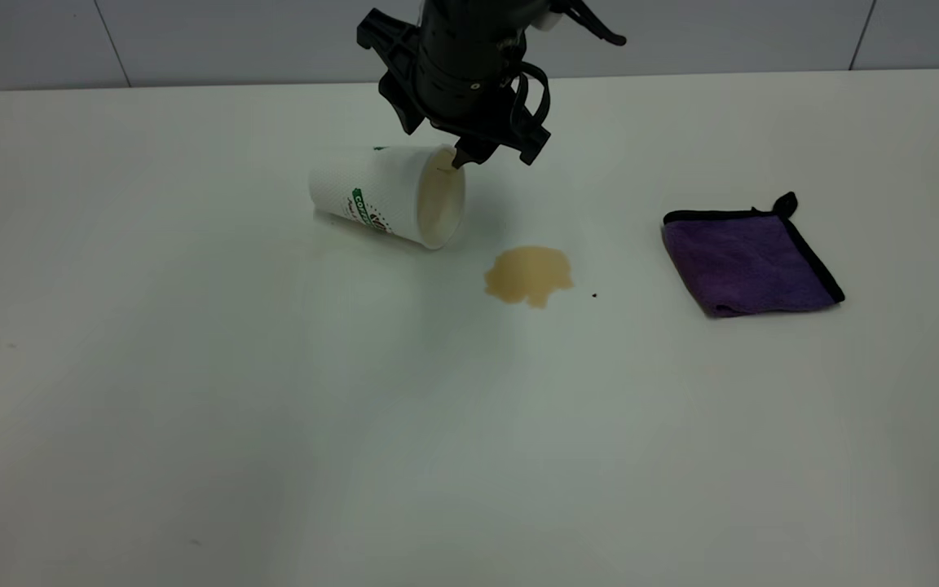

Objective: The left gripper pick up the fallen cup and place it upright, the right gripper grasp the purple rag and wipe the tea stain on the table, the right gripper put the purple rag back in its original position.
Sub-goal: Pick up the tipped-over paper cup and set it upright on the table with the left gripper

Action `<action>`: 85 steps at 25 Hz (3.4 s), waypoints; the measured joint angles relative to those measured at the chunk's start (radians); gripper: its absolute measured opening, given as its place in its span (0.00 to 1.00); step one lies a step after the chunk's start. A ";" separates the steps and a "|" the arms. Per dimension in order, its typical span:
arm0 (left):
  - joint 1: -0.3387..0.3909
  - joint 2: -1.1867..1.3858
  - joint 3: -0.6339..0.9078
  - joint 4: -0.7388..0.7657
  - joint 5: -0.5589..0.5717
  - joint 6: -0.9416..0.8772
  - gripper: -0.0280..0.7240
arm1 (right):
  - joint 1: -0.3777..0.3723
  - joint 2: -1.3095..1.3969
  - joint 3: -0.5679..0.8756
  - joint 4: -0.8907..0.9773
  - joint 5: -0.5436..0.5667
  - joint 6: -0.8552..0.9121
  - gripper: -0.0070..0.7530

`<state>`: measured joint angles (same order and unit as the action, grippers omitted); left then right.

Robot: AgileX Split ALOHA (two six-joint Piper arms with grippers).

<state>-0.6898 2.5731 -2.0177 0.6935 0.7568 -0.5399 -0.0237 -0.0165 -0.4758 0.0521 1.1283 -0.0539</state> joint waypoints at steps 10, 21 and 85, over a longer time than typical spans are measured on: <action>0.000 0.056 -0.004 0.161 0.017 -0.153 0.70 | 0.000 0.000 0.000 0.000 0.000 0.000 0.72; 0.000 0.128 -0.005 0.288 0.064 -0.256 0.64 | 0.000 0.000 0.000 0.000 0.000 0.000 0.72; 0.481 0.059 -0.271 -0.887 0.375 0.869 0.58 | 0.000 0.000 0.000 0.000 0.000 0.000 0.72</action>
<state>-0.2088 2.6320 -2.2891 -0.1932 1.1318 0.3293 -0.0237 -0.0165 -0.4758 0.0521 1.1283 -0.0539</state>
